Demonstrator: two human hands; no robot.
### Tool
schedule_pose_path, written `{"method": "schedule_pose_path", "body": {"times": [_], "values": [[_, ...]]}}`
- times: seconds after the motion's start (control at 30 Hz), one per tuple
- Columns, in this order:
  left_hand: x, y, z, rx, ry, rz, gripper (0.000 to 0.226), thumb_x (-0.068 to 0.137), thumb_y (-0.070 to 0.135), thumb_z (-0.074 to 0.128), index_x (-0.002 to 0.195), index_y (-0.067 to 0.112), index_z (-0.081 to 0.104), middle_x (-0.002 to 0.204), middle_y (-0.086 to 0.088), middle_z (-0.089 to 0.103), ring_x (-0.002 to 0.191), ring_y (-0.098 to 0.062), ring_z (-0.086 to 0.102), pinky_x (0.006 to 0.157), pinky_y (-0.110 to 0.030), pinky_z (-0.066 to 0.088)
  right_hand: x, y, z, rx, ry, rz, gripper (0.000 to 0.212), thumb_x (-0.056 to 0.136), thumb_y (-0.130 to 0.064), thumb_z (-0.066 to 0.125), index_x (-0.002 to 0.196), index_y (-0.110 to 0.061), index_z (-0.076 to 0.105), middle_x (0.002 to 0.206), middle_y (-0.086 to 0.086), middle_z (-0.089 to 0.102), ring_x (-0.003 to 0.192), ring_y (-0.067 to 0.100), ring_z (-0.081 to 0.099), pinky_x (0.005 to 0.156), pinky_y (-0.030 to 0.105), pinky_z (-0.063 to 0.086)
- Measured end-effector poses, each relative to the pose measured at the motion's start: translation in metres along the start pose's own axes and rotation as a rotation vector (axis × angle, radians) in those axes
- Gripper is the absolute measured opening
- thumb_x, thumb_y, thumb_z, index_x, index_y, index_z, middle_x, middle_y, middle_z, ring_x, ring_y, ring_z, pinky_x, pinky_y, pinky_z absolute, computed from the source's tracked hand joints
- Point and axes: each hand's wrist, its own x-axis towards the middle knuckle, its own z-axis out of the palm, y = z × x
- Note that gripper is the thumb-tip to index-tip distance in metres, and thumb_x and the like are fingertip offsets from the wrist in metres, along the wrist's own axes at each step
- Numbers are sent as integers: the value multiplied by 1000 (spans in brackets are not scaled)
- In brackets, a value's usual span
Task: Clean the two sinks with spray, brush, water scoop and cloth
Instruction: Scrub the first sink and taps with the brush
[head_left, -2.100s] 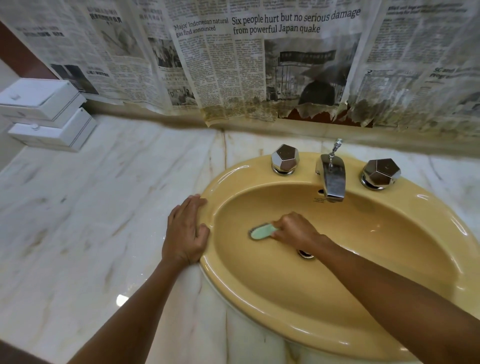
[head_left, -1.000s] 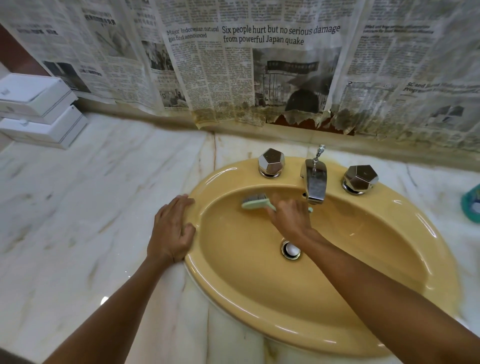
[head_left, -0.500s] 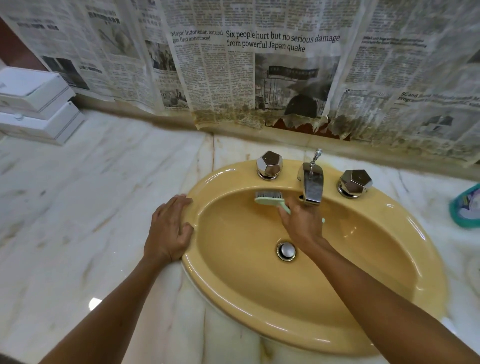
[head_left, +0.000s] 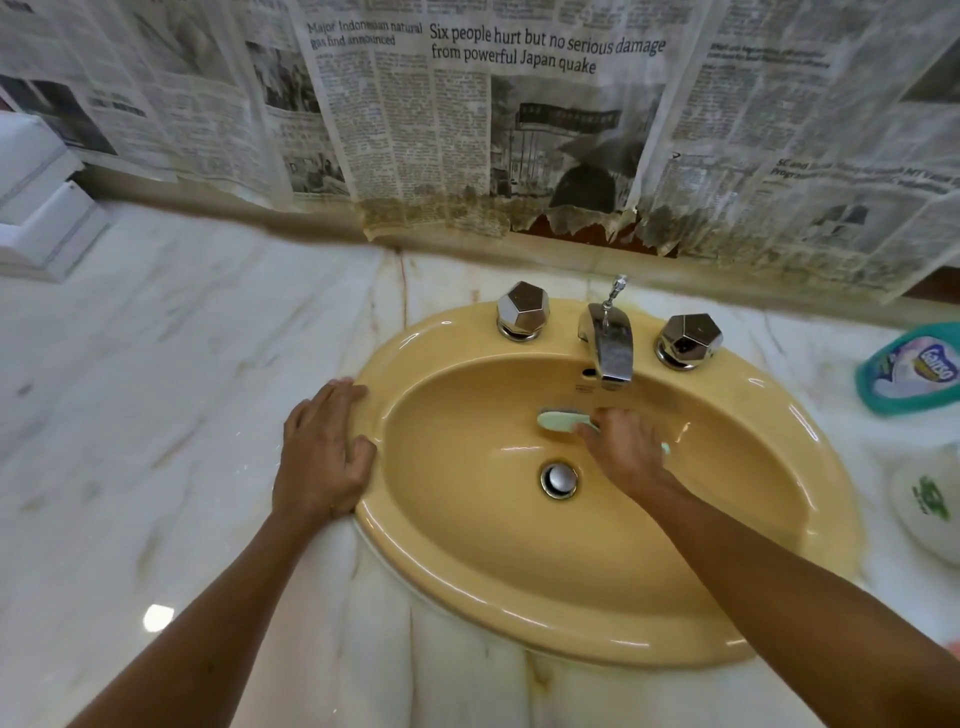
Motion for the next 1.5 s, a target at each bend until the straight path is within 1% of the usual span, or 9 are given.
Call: {"method": "schedule_pose_path", "body": {"times": [0.23,0.43,0.6,0.73,0.9,1.07,1.23,1.4,1.5], "values": [[0,1,0,2,18,22,55,76,25,43,129,13,51,136,-8,52,132,-24,43,113,-40,24,-3,-3,18,235,-145,248,30,84,-42,69,81,-12,67,84,11,70,85,31,65,69,31,47],[0,-1,0,8,3,20,55,76,24,45,130,14,51,138,-8,52,134,-24,42,114,-43,25,8,-43,17,289,-664,-12,33,77,-34,81,61,-9,66,54,2,63,51,14,53,53,24,41],[1,0,0,7,12,36,54,76,25,43,128,14,51,135,-7,52,133,-22,42,112,-42,26,10,-30,21,282,-301,147,35,78,-43,77,69,-15,58,75,6,65,71,23,62,60,31,46],[0,2,-1,-3,24,26,53,74,20,46,126,13,53,135,-7,53,131,-23,43,111,-43,26,-14,-49,32,374,-648,-87,34,77,-33,79,56,-15,61,53,-4,60,50,8,51,54,27,41],[-1,5,-2,1,13,20,54,74,24,43,126,13,53,136,-7,53,131,-24,44,113,-44,26,7,-19,1,-104,-207,-21,40,93,-50,55,103,-12,63,102,10,68,96,28,63,76,34,43],[1,3,-2,2,0,8,55,74,28,40,126,15,52,136,-7,52,132,-24,44,114,-43,25,5,-2,-6,168,278,80,53,95,-53,50,87,-4,68,72,17,66,67,35,63,59,35,41],[0,2,-2,3,0,11,54,75,28,40,126,16,52,137,-6,52,133,-24,44,114,-43,26,-4,0,19,-42,-55,100,37,98,-45,50,109,-10,60,102,14,69,95,33,64,71,34,39],[0,3,-2,4,-6,8,54,75,29,40,127,17,50,137,-6,52,132,-24,44,114,-43,26,1,-12,-5,126,234,106,53,97,-55,46,95,-6,66,79,15,68,73,35,64,62,36,44],[-1,3,-2,2,-6,2,54,75,30,39,126,16,51,136,-6,52,132,-25,44,114,-44,26,-4,-3,-5,140,170,109,46,97,-50,50,101,-7,65,86,16,69,79,36,65,65,36,43]]}}
